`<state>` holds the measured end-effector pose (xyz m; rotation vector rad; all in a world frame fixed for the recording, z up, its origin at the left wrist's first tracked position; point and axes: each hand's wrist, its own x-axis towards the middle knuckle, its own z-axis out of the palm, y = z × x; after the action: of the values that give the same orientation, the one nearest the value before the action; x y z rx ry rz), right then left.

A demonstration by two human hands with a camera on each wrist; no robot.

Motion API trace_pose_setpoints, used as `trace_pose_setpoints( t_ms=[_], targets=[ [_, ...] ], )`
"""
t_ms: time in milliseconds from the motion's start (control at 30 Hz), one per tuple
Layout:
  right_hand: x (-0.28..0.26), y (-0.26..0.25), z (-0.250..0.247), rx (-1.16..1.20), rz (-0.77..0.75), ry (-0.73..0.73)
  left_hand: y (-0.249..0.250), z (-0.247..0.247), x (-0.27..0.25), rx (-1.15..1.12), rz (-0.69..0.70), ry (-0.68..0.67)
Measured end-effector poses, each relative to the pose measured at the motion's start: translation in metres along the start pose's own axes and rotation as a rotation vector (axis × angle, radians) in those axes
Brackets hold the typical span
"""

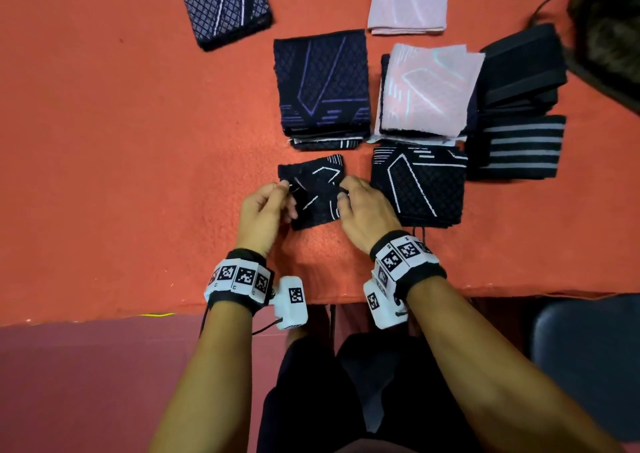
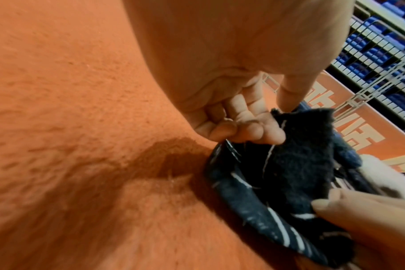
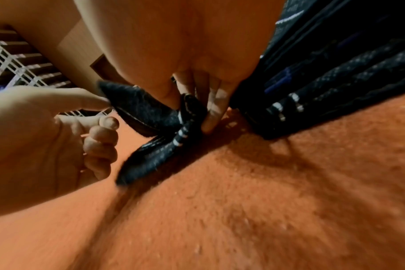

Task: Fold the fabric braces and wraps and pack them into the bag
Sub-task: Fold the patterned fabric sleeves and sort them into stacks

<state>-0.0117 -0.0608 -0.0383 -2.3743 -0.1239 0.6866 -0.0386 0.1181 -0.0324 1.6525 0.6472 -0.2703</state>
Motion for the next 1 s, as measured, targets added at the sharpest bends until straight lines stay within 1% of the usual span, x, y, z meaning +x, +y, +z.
trace_pose_setpoints(
  t_ms=[100,167,233,333,433,467,533,600,700,800,867,1000],
  targets=[
    [0.001,0.001,-0.008,0.078,0.033,-0.008,-0.011,-0.004,0.009,0.052,0.003,0.106],
    [-0.002,0.002,-0.009,0.144,0.051,0.011,-0.021,-0.009,0.012,0.080,-0.022,0.134],
    [-0.005,0.003,-0.009,0.226,0.047,-0.003,-0.023,-0.013,0.010,0.112,-0.018,0.100],
    [-0.007,0.003,-0.008,0.314,0.006,-0.076,-0.023,-0.017,0.010,0.241,0.056,0.069],
    [-0.007,0.004,-0.005,0.371,-0.008,-0.093,-0.019,-0.021,0.009,0.322,0.036,0.016],
    [-0.007,0.004,-0.004,0.383,-0.005,-0.084,-0.018,-0.022,0.009,0.304,0.017,-0.024],
    [-0.006,0.002,-0.004,0.397,-0.004,-0.069,-0.012,-0.020,0.006,0.175,-0.050,-0.117],
    [-0.006,0.000,-0.006,0.429,-0.014,-0.062,-0.009,-0.016,0.006,0.072,-0.075,-0.190],
    [-0.002,0.000,-0.006,0.464,0.030,-0.020,-0.005,-0.012,0.003,-0.029,-0.055,-0.227],
    [0.000,0.003,-0.006,0.483,0.105,0.044,-0.005,-0.011,0.001,-0.126,-0.079,-0.282],
    [0.001,0.004,-0.005,0.505,0.137,0.047,-0.005,-0.012,-0.001,-0.153,-0.086,-0.281],
    [-0.001,0.004,-0.008,0.608,0.167,0.039,-0.006,-0.015,0.000,-0.185,-0.119,-0.203]
  ],
)
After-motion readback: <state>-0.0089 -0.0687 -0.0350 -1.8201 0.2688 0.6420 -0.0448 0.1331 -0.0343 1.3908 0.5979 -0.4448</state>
